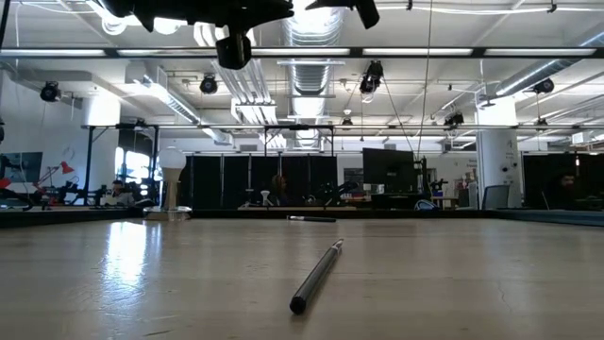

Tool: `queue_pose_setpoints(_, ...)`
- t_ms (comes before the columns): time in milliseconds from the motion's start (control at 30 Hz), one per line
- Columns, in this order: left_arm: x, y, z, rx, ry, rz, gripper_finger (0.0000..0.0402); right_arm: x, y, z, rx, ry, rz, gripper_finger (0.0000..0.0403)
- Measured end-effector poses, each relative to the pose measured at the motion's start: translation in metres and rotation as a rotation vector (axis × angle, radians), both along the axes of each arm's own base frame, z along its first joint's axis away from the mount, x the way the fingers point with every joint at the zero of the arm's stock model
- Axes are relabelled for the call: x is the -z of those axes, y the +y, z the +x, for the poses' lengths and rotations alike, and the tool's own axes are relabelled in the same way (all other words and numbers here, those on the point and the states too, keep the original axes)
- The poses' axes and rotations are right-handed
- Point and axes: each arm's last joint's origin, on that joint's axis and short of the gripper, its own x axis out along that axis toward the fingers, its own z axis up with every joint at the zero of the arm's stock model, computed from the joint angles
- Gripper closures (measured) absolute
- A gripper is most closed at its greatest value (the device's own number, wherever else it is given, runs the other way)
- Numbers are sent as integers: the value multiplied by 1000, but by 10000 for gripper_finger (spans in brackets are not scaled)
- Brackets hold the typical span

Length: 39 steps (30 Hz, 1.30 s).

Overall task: Put items in baskets/containers
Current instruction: Put the eyeshadow brush into the brush holder

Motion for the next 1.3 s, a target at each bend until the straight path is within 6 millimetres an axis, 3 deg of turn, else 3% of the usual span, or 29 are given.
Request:
queue_pose_setpoints(233,0,-1,0,3,3,1,401,0,-5,12,13,-63,-44,247)
queue_pose_setpoints(500,1,-1,0,2,14,-2,399,0,-5,13,0,-47,-104,374)
queue_pose_setpoints(633,2,-1,0,0,22,-29,368,-2,-4,11,-7,-41,-125,385)
queue_pose_setpoints(833,3,-1,0,2,31,-42,303,-18,6,-16,-28,4,-181,387)
queue_pose_setpoints(1033,5,-1,0,3,45,-14,277,-32,37,-60,-45,114,-233,388)
queue_pose_setpoints(1167,8,-1,-1,3,55,-11,277,-28,61,-83,-54,200,-234,389)
queue_pose_setpoints(1300,9,-1,0,3,61,-8,277,-11,88,-91,-111,245,-202,389)
